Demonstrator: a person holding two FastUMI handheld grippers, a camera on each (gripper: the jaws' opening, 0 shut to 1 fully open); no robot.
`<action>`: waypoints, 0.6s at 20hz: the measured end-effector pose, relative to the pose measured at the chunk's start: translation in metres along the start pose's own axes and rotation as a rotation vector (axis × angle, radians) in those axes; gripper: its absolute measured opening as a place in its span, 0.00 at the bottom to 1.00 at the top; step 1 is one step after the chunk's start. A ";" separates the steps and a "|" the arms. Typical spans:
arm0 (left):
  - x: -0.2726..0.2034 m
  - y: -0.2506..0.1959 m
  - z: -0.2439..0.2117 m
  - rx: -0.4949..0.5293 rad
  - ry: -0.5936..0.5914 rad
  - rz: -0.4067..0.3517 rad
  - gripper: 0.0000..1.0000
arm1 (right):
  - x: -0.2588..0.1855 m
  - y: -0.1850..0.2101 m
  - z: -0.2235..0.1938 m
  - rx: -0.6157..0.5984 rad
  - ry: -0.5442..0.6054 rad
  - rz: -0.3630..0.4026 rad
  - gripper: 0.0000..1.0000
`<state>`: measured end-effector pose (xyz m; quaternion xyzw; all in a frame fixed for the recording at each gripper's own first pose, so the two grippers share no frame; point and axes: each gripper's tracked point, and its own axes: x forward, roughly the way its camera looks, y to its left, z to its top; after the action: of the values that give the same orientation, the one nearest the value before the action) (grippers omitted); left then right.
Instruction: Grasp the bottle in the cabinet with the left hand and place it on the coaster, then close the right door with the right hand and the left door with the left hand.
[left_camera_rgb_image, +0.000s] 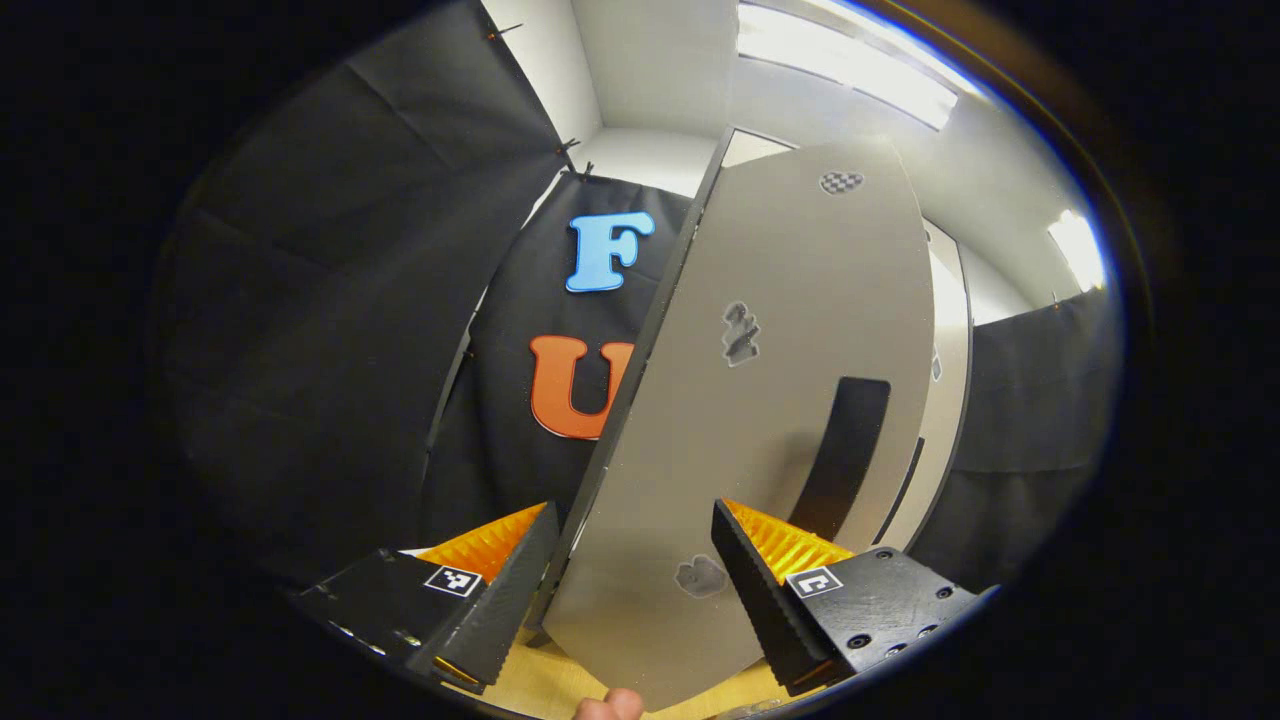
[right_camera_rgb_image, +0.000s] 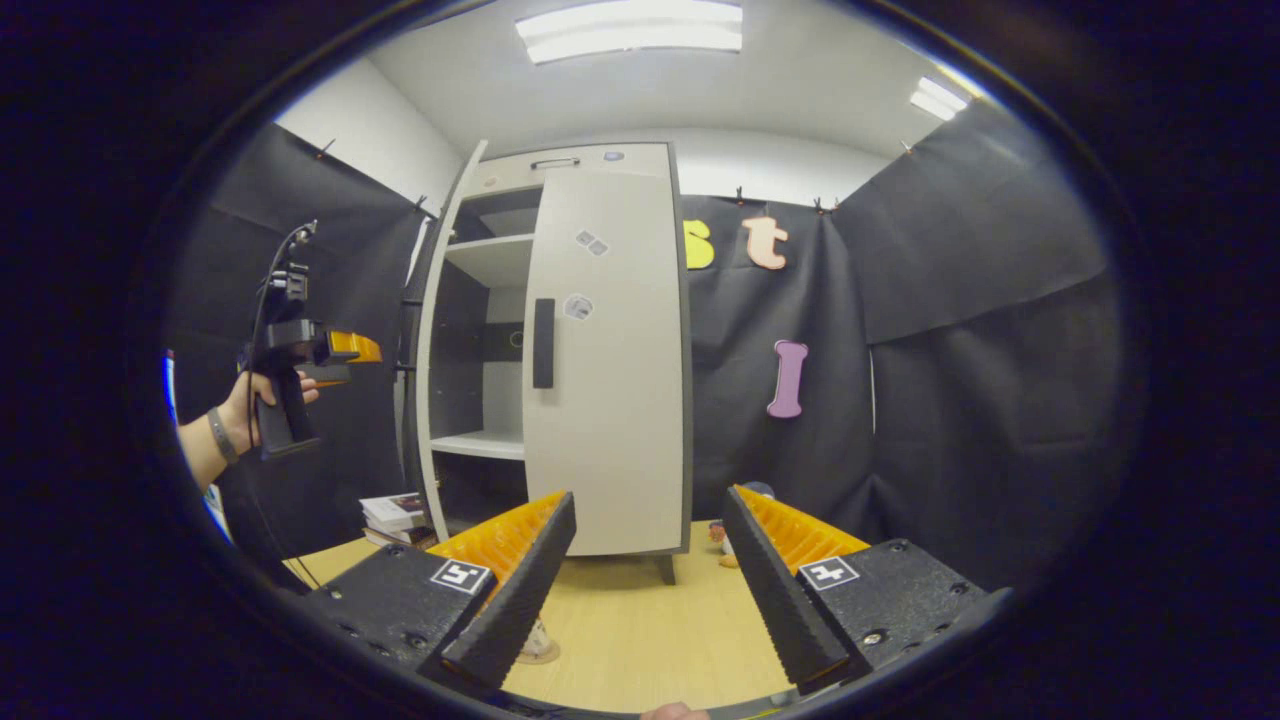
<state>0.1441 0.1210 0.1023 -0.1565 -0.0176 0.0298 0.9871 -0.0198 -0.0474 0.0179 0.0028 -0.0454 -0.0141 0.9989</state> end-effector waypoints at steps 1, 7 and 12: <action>-0.004 0.002 0.005 -0.003 -0.013 0.008 0.95 | 0.000 -0.001 0.000 0.002 -0.004 -0.006 0.97; -0.068 -0.001 0.009 0.089 -0.064 0.044 0.99 | 0.005 -0.003 -0.006 0.015 0.015 -0.008 0.97; -0.119 -0.030 -0.028 0.145 -0.069 0.025 0.99 | 0.022 0.000 -0.007 0.025 0.035 0.013 0.97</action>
<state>0.0281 0.0763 0.0818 -0.0839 -0.0474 0.0485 0.9942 0.0025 -0.0479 0.0127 0.0154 -0.0280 -0.0071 0.9995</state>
